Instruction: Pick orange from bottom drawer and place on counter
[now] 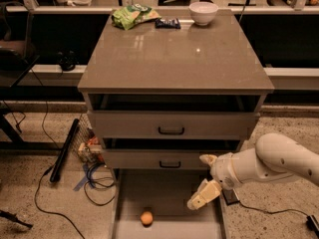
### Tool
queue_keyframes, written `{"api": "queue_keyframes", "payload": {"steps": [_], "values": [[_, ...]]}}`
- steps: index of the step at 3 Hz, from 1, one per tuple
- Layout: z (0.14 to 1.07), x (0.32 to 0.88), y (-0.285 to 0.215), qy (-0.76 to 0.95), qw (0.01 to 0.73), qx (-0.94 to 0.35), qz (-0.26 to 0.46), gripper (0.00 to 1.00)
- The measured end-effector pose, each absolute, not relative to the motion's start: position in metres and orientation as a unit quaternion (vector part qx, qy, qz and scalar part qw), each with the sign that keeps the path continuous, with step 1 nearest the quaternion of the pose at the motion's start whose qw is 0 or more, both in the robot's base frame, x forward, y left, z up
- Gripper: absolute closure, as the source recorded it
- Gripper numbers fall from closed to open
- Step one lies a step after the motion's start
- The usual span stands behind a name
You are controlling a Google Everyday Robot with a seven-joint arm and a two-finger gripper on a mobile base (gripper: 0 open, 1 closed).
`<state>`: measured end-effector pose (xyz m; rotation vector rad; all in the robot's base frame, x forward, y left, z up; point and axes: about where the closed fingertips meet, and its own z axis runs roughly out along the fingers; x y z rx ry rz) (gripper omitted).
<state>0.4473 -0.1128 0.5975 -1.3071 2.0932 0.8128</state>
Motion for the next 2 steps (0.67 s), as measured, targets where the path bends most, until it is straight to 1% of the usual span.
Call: {"api": "queue_keyframes", "payload": {"steps": [1,2], "values": [[0.589,0.449,-0.111,0.779,0.265,-0.483,0.299,0.00],[0.534,0.446,-0.106,0.794,0.236,-0.486,0.279,0.00]]}}
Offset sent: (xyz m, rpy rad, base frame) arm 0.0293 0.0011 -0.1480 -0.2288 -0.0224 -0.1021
